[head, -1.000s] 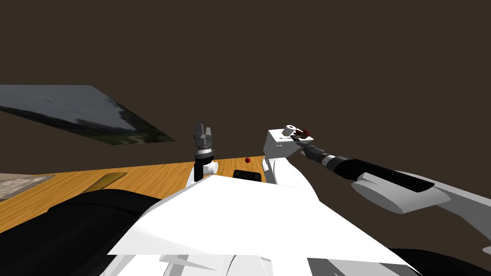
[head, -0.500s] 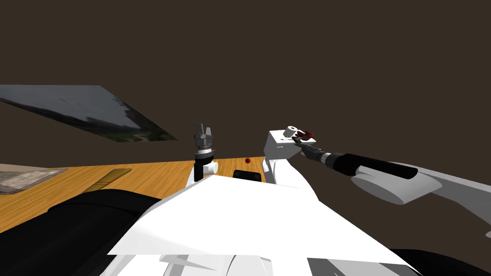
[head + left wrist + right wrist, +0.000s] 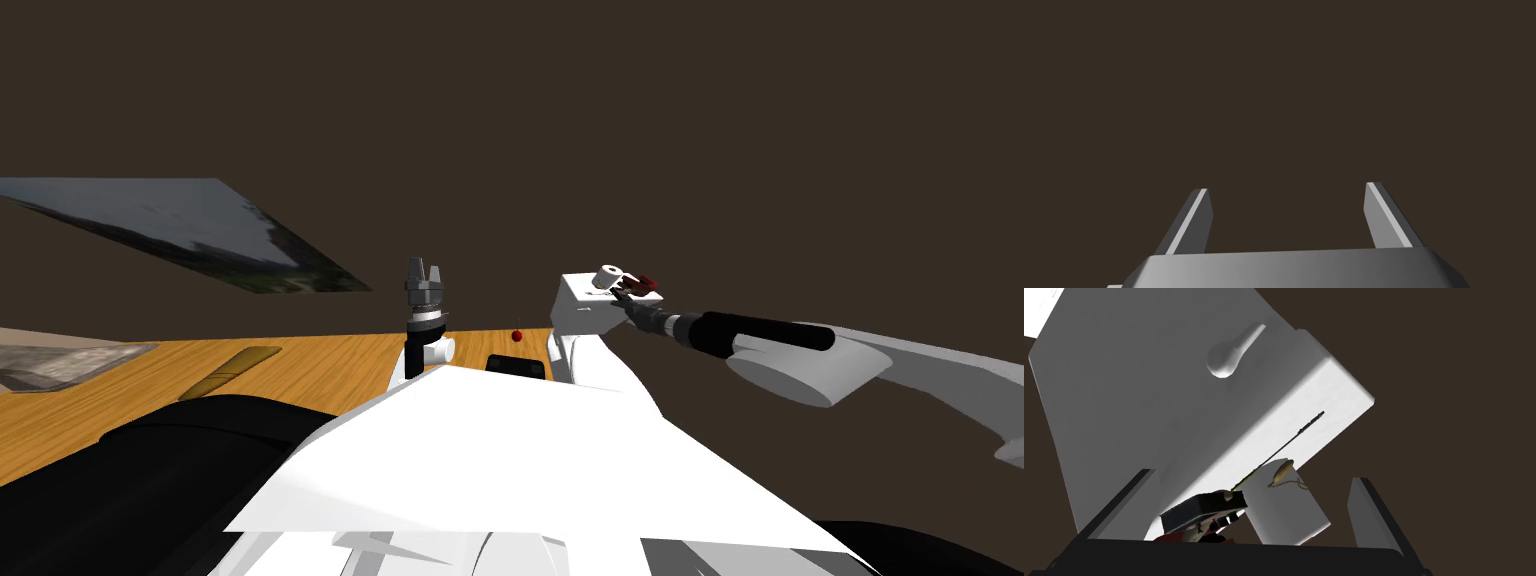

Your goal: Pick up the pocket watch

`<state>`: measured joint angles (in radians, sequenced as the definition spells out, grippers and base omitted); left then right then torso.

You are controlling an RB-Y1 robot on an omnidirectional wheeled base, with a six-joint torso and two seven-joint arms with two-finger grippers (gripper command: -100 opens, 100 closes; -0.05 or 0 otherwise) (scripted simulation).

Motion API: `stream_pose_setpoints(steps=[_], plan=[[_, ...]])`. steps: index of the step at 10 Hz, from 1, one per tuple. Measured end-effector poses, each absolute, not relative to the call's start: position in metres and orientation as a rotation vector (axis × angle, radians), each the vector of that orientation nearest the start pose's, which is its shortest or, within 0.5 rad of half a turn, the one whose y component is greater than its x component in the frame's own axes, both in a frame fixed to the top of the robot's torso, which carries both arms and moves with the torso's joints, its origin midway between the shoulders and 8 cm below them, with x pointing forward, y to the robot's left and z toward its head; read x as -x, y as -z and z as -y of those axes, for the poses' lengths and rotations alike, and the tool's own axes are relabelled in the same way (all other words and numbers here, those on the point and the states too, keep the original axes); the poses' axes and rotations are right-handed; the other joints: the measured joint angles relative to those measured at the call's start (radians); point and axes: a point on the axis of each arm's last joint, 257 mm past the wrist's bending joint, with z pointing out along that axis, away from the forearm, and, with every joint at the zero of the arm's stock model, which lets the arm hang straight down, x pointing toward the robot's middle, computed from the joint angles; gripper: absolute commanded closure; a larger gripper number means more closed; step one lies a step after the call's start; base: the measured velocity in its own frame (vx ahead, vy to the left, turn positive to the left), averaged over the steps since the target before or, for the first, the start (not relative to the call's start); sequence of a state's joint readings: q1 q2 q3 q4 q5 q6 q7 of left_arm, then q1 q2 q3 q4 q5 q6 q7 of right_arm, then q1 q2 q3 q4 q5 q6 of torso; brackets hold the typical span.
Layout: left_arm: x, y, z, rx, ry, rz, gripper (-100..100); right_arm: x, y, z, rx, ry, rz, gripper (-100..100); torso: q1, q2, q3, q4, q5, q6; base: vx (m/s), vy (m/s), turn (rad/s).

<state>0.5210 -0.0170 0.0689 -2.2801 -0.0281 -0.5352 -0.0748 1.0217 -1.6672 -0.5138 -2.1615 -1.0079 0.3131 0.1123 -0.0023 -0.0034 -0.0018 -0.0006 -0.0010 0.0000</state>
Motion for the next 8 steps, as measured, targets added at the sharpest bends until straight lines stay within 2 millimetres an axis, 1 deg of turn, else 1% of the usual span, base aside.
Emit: stream_pose_setpoints(steps=[2, 3, 5, 7, 8], plan=[[-0.332, -0.025, -0.301, 0.601, 1.141, -0.62, 0, -0.379, 0.176, 0.417, -0.808, -0.455, -2.271, -100, 0.001, 0.001, 0.0, 0.0, 0.0, 0.001, 0.023, -0.025, 0.037], [-0.332, -0.025, -0.301, 0.601, 1.141, -0.62, 0, -0.378, 0.179, 0.421, -0.823, -0.431, -2.294, -100, 0.0, 0.0, 0.0, 0.0, 0.0, 0.0, 0.033, -0.036, 0.049], [-0.332, -0.025, -0.301, 0.601, 1.141, -0.62, 0, -0.381, 0.182, 0.418, -0.803, -0.398, -2.333, -100, 0.001, 0.001, 0.0, 0.0, 0.0, 0.001, 0.024, -0.032, 0.041], [-0.332, -0.025, -0.301, 0.601, 1.141, -0.62, 0, -0.381, 0.188, 0.42, -0.811, -0.35, -2.376, -100, 0.0, -0.001, 0.0, 0.0, 0.0, 0.0, 0.03, -0.031, 0.027], [-0.332, -0.025, -0.301, 0.601, 1.141, -0.62, 0, -0.382, 0.189, 0.418, -0.797, -0.338, -2.39, -100, 0.001, 0.0, 0.0, 0.0, 0.0, 0.001, 0.03, -0.044, 0.068]])
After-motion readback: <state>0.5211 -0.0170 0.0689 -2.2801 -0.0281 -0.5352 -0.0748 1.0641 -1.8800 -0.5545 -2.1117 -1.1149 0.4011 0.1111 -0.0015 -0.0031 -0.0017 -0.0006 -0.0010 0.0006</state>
